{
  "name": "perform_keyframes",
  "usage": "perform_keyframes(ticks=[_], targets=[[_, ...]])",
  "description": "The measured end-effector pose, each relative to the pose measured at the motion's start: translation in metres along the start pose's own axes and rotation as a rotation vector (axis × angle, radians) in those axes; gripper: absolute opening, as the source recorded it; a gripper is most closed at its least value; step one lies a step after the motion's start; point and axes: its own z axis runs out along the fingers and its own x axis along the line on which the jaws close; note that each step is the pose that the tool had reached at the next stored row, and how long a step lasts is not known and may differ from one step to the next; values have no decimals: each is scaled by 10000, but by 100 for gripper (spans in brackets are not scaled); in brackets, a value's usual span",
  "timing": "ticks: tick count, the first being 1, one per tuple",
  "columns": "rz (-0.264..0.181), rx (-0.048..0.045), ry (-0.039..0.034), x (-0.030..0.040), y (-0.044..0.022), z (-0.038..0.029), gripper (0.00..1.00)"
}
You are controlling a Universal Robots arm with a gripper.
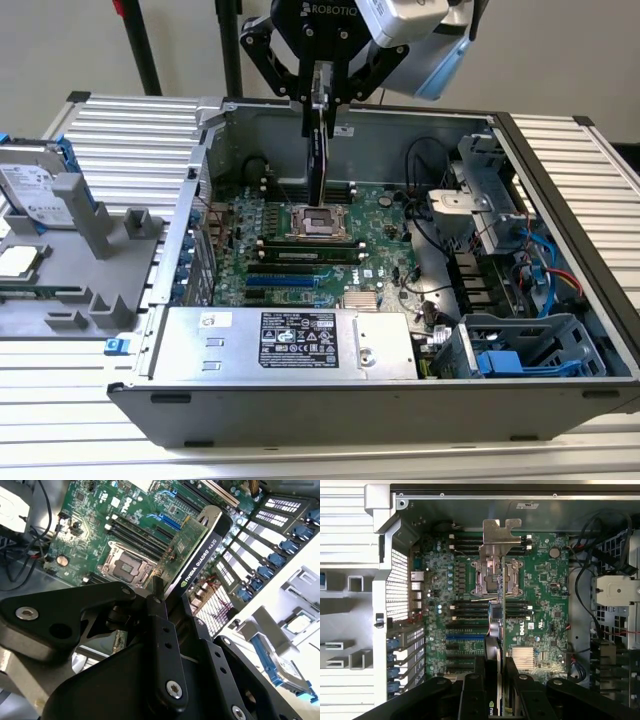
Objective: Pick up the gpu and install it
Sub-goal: 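Insert the gpu into the slot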
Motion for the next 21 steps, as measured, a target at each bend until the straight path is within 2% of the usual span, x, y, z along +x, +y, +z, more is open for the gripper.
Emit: perform_keyframes(ticks=[21], targets=[[-348, -4, 16, 0, 0, -1, 0]])
